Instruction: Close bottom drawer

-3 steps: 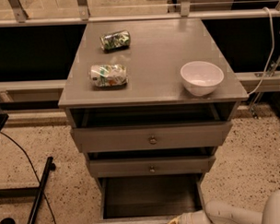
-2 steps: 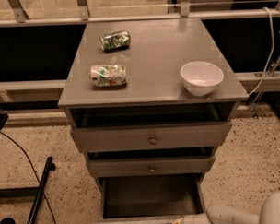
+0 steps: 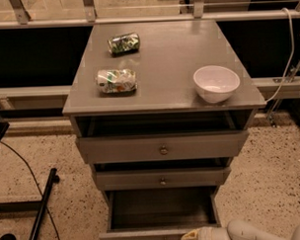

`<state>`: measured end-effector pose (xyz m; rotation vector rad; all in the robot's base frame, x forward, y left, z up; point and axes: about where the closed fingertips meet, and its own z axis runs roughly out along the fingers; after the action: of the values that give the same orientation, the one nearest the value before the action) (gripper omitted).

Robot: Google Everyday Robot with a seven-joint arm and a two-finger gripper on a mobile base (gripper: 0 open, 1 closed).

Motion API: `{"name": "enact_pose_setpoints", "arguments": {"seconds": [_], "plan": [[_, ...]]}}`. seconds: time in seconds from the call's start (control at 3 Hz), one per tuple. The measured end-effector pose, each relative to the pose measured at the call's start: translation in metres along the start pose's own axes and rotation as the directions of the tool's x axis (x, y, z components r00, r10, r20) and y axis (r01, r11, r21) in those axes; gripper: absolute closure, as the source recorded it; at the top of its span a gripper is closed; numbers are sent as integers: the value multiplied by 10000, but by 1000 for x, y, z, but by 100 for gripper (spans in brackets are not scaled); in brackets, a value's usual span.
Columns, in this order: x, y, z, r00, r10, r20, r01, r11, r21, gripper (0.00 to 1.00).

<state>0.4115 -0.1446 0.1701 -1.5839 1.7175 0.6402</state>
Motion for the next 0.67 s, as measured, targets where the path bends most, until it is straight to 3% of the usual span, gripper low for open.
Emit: {"name": "enact_pose_setpoints", "arguments": {"seconds": [0.67], "plan": [[-13, -70, -10, 9983, -508, 299, 453, 9858, 1618, 100]]}}
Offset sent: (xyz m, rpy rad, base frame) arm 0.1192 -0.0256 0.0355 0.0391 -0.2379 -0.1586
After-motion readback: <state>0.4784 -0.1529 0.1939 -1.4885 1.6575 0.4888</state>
